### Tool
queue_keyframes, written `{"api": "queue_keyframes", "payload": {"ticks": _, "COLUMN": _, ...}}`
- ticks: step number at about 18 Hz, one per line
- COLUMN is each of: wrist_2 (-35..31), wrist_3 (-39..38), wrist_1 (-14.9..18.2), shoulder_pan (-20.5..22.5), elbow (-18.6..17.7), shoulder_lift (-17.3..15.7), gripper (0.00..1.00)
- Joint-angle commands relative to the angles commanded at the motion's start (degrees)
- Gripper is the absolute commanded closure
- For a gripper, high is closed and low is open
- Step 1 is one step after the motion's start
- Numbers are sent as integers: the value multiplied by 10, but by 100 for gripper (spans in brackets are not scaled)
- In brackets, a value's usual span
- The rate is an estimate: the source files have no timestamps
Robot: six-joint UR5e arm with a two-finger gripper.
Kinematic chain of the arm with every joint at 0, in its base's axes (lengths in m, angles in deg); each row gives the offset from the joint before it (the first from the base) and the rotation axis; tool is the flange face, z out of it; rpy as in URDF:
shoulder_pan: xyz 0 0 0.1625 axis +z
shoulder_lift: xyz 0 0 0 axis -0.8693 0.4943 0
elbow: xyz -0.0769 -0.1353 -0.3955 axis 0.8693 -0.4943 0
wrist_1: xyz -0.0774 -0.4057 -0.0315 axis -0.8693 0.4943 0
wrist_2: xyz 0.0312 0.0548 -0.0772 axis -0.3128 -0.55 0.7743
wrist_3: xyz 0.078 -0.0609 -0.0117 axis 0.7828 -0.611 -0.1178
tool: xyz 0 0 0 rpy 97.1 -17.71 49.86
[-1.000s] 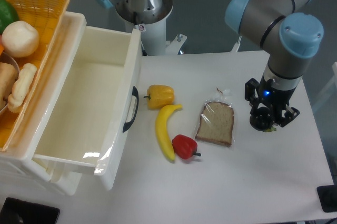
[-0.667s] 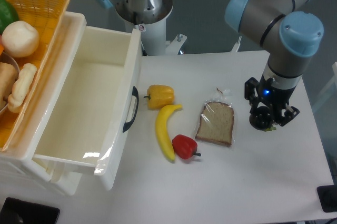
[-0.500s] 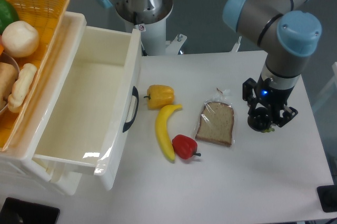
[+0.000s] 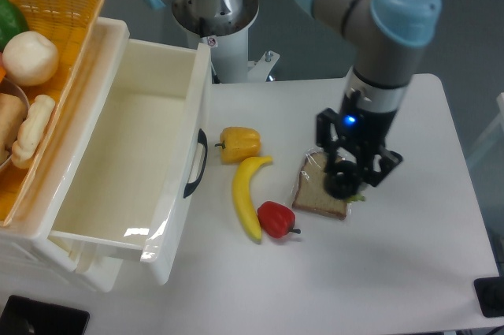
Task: Place the mangosteen in the upper white drawer
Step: 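Lower the gripper onto the dark mangosteen beside the bread and close it, then lift the mangosteen and carry it over the open white drawer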
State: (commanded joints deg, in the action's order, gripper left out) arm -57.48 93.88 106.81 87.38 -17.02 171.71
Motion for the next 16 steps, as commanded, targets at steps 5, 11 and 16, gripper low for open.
{"api": "queue_keyframes", "payload": {"ticks": 5, "wrist_2": 17, "wrist_3": -19, "wrist_1": 0, "shoulder_pan": -55, "elbow": -47, "shoulder_lift": -55, "gripper": 85}}
{"api": "queue_keyframes", "payload": {"ticks": 11, "wrist_2": 50, "wrist_3": -48, "wrist_1": 0, "shoulder_pan": -96, "elbow": -77, "shoulder_lift": -118, "gripper": 85}}
{"api": "queue_keyframes", "payload": {"ticks": 16, "wrist_2": 49, "wrist_3": -31, "wrist_1": -3, "shoulder_pan": -133, "elbow": -106, "shoulder_lift": -131, "gripper": 84}}
